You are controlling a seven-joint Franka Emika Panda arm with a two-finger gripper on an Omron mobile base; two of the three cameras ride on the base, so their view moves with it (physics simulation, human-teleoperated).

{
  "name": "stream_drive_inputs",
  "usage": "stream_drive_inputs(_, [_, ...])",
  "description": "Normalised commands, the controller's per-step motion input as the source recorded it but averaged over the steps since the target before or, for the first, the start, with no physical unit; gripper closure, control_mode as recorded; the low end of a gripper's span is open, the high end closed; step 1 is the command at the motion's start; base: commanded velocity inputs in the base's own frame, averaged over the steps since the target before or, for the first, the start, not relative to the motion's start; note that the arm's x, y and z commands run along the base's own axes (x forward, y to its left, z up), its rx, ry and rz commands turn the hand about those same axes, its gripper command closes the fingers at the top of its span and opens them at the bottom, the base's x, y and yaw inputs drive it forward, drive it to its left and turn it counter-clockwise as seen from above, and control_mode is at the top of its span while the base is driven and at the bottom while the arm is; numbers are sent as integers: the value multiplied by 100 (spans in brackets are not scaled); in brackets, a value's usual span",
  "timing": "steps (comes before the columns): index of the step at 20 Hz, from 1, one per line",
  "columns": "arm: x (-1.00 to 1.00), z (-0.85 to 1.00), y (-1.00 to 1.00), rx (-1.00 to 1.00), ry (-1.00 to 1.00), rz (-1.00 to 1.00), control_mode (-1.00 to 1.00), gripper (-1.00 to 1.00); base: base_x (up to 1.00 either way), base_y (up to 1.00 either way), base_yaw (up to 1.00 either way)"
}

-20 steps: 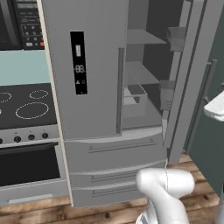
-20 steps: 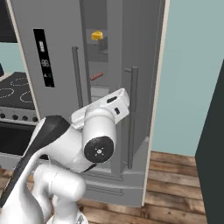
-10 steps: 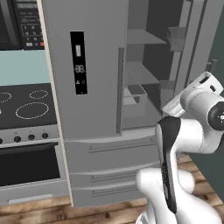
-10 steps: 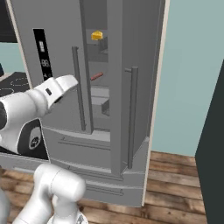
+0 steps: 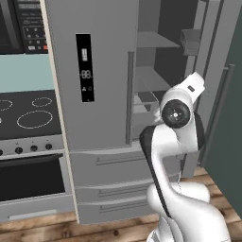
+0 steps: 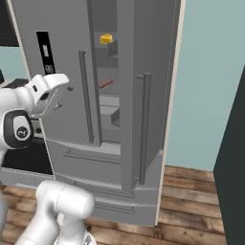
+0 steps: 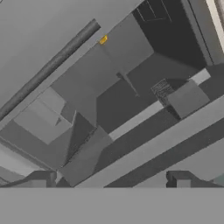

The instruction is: Retrieve the sausage and cheese from the fridge and place them on the cutting board on the counter.

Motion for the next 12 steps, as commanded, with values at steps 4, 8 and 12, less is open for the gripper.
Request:
stream_drive_inputs(4, [100,39,0,0,9,-38,-100,-100,0,0,0])
stream_drive_inputs(8, [90,64,-2,0,10,-39,-100,-100,0,0,0])
stream_drive_inputs(12, [71,59,-42,0,8,-37,-100,-100,0,0,0])
